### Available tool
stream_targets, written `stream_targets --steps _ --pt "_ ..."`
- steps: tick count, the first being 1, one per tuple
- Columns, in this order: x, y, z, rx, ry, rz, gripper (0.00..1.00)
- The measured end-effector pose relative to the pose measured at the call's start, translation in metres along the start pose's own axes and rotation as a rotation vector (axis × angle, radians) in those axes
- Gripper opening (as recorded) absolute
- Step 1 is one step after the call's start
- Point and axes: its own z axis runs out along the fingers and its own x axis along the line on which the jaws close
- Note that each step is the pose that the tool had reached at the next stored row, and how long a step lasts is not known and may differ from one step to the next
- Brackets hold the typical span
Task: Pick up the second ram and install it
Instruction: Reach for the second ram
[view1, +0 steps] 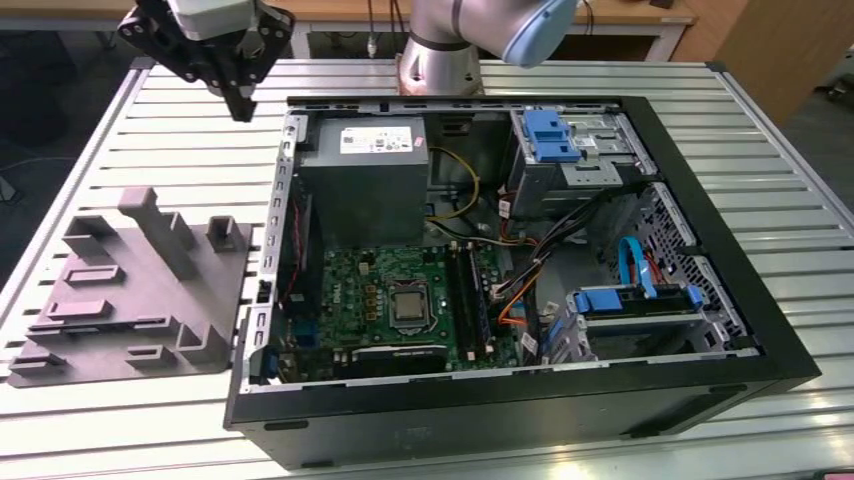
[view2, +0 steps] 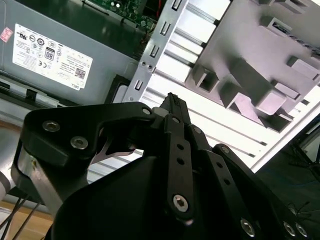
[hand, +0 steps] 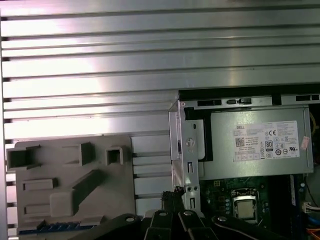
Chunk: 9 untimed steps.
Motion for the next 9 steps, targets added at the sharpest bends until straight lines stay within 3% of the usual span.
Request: stream_targets --steps 9 --pt "0.0239 -0.0018 -0.0007 -0.0001 -0.0011 0.0 0.1"
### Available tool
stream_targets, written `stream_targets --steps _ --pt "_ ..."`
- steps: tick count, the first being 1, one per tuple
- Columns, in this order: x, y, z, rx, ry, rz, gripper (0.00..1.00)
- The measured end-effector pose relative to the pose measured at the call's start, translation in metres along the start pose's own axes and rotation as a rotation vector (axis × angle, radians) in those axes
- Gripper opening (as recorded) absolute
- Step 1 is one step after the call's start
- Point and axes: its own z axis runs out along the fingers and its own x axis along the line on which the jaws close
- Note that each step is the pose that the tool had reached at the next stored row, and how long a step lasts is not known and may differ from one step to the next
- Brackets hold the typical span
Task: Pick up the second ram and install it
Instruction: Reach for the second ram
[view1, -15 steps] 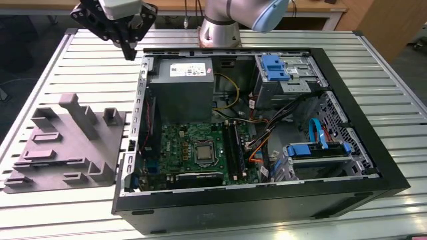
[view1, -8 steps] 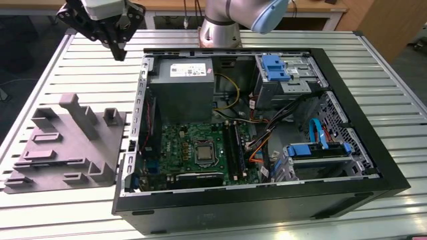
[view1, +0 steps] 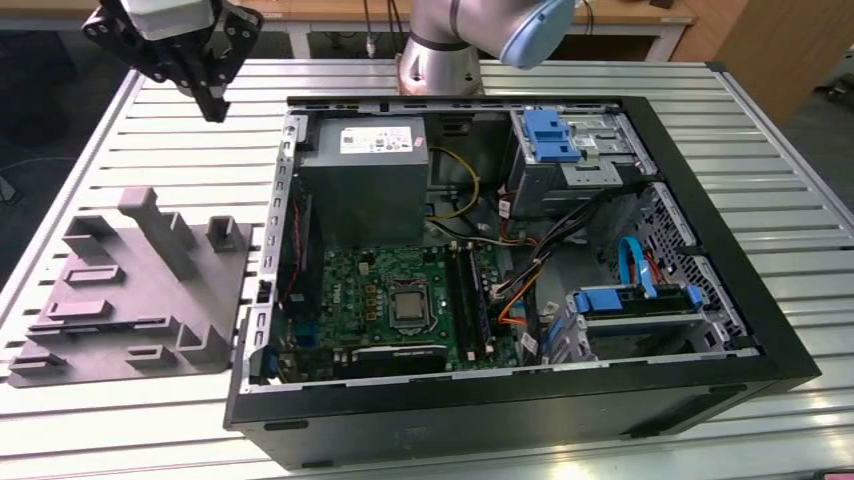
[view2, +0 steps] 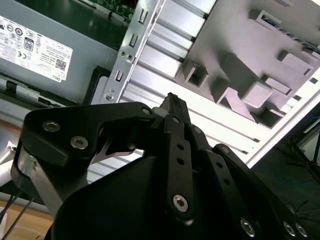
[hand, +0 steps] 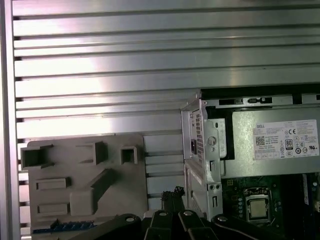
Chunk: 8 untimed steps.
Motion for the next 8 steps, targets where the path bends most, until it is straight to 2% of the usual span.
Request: stream_targets --steps 8 --pt "0.0195 -0.0015 -0.0006 -0.0001 -0.001 0.0 0.1"
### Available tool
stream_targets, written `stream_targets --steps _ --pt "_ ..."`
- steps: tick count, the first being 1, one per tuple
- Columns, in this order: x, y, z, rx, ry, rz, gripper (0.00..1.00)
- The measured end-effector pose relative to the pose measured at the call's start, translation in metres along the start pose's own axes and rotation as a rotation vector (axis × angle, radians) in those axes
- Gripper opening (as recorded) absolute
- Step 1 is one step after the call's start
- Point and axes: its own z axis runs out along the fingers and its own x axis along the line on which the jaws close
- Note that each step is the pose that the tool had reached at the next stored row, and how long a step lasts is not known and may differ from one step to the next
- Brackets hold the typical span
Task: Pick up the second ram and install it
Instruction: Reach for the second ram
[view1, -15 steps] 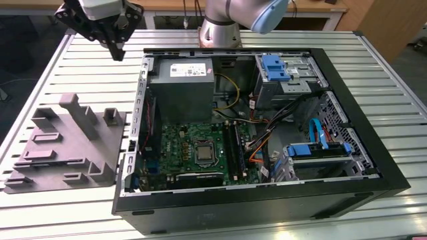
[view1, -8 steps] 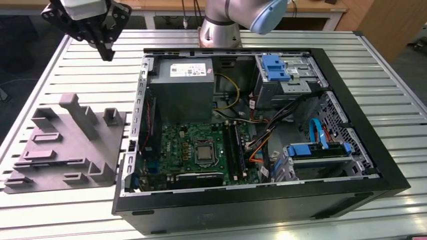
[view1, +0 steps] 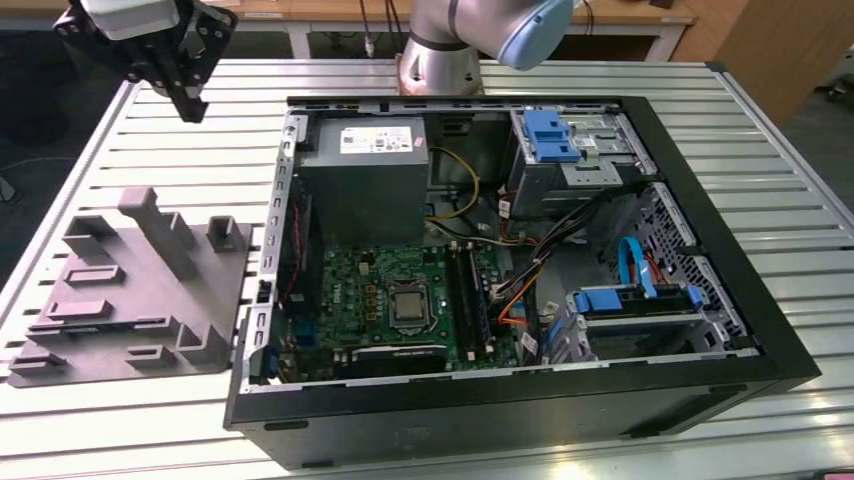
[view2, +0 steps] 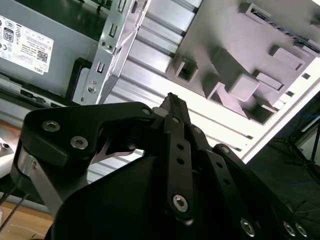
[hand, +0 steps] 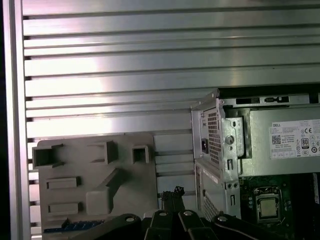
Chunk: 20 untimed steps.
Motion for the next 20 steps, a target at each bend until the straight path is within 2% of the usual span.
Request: stream_targets --steps 13,20 --pt "0.034 -0.0025 -0.0011 0.0 -0.0011 0.0 0.1" --pt "0.056 -0.0042 -0.0017 -0.0001 -0.0022 0.0 0.1"
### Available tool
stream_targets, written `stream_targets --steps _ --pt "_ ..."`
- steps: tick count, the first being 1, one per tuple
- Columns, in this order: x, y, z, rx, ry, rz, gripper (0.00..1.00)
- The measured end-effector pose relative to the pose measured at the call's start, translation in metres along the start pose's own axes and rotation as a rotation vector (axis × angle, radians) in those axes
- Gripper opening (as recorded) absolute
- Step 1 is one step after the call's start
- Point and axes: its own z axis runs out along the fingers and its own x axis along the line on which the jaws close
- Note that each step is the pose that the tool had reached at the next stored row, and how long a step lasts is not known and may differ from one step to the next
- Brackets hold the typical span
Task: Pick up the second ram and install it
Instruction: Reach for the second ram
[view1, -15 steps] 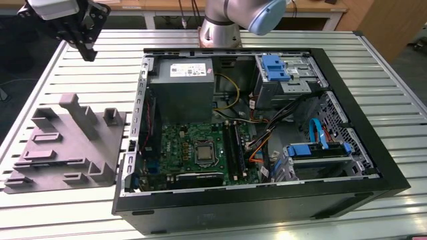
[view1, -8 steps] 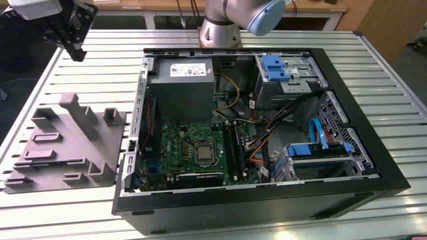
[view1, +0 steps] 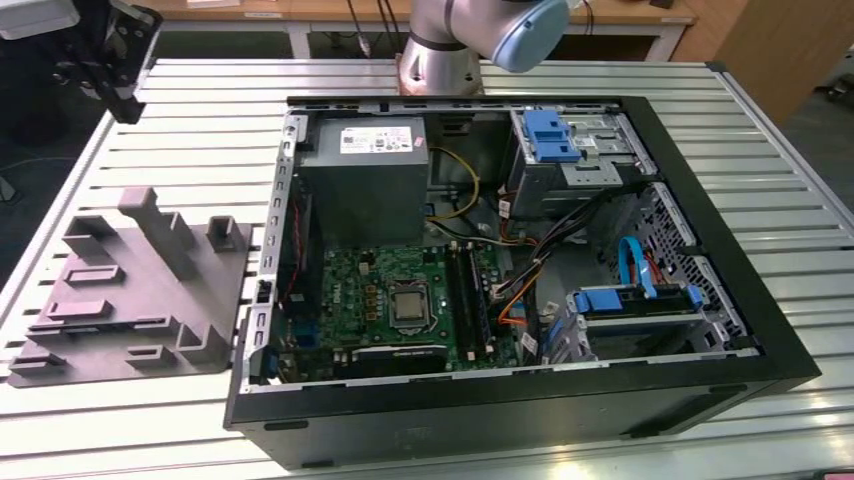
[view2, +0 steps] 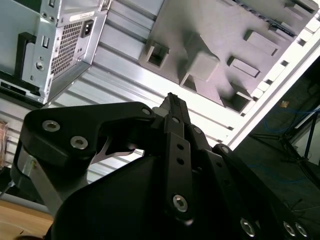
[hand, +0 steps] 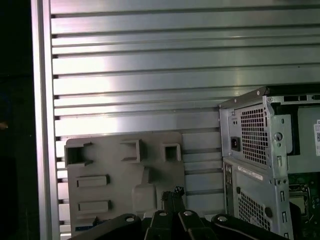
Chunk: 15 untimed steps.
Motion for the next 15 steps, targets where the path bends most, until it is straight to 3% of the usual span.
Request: stream_targets --steps 15 --pt "0.0433 -0.0033 -0.0009 -0.0002 -0.001 0.0 0.1"
